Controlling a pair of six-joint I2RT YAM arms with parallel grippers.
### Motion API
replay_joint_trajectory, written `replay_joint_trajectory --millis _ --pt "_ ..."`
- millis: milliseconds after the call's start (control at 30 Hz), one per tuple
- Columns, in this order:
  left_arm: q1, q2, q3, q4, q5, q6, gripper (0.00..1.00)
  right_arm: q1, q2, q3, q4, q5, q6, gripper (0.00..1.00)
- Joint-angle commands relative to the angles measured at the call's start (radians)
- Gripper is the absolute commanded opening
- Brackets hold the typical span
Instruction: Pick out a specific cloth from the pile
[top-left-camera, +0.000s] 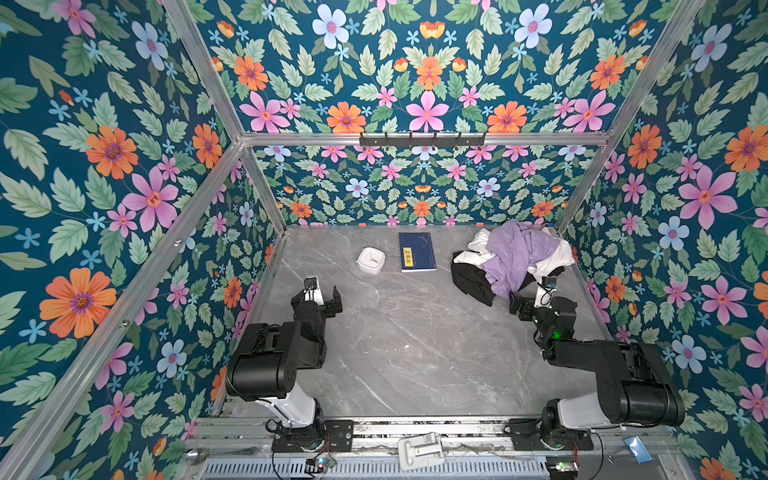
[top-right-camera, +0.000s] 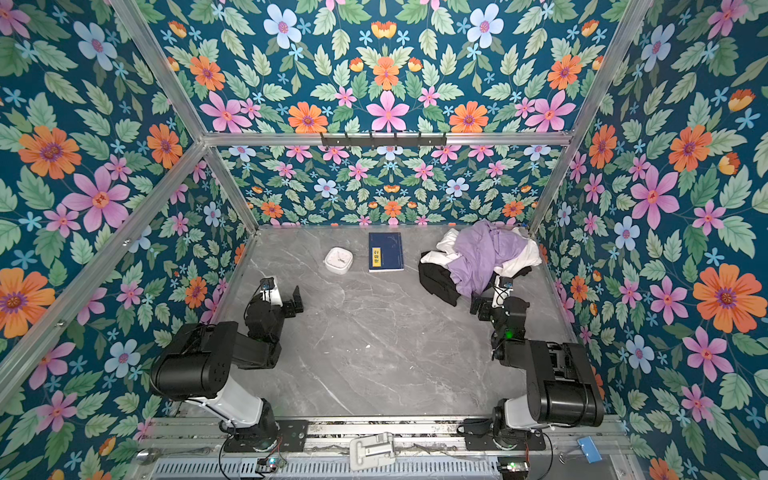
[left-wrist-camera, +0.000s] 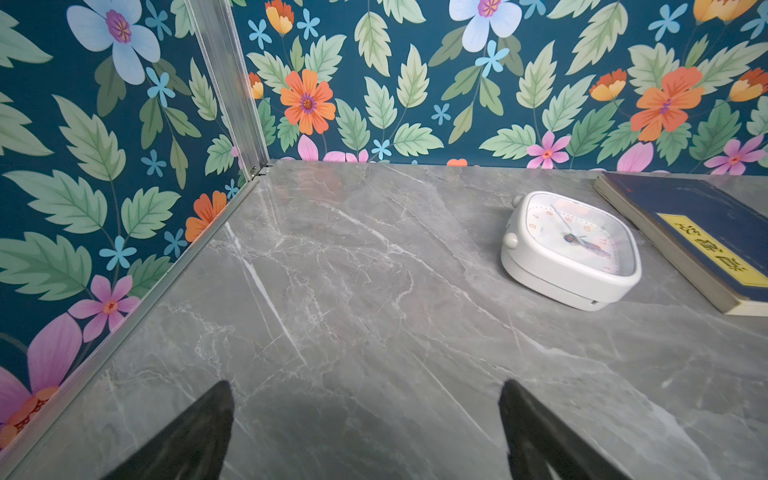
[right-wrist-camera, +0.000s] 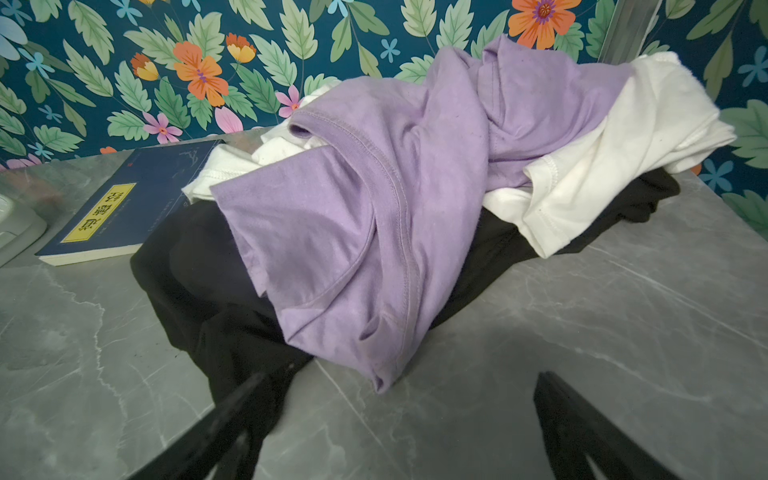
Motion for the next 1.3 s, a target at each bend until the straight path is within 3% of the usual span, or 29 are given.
replay_joint_trajectory --millis 0,900,1267 --pt "0.001 -0.003 -0.002 0.029 0.003 -0.002 1.00 0.000 -0.007 0.003 0.003 -0.004 0.001 0.99" --pt "0.001 -0.003 -0.002 0.027 0.006 -0.002 1.00 0.001 -0.007 0.004 -0.003 -0.001 0.002 0.99" --pt "0.001 -0.005 -0.003 0.028 0.000 -0.002 1.00 0.046 -0.009 0.001 0.000 0.067 -0.028 0.99"
